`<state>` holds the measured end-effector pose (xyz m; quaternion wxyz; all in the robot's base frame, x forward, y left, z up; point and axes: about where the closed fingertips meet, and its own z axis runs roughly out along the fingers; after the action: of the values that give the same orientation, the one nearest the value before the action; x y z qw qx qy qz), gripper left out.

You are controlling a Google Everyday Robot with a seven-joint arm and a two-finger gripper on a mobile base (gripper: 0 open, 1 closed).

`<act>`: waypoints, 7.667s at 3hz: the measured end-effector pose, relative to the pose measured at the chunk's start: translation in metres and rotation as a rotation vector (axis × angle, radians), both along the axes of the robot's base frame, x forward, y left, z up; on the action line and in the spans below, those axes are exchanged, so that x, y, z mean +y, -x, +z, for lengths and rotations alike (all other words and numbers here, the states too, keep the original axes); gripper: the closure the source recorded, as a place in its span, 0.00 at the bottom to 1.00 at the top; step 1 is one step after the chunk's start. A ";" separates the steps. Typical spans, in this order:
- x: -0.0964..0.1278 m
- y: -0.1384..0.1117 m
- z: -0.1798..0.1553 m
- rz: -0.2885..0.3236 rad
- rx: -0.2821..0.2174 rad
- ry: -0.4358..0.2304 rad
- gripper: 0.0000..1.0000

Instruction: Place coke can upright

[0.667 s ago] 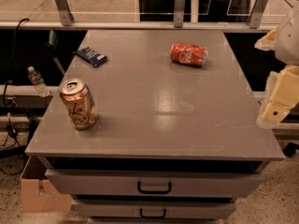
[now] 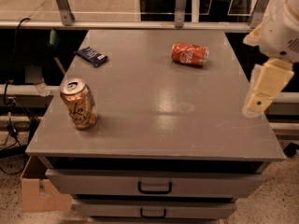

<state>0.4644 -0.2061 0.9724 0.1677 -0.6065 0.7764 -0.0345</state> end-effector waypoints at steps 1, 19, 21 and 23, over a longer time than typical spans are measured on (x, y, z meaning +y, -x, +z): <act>0.019 -0.053 -0.013 0.017 -0.019 -0.019 0.00; 0.100 -0.208 -0.025 0.071 -0.109 -1.234 1.00; 0.087 -0.199 -0.043 0.108 -0.111 -1.357 0.84; 0.084 -0.192 -0.051 0.154 -0.123 -1.392 0.37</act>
Offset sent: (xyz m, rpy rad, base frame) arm 0.1967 0.0770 -0.0200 0.0955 -0.1081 0.0366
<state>0.6569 -0.1218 0.9218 0.5625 -0.4084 0.5620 0.4484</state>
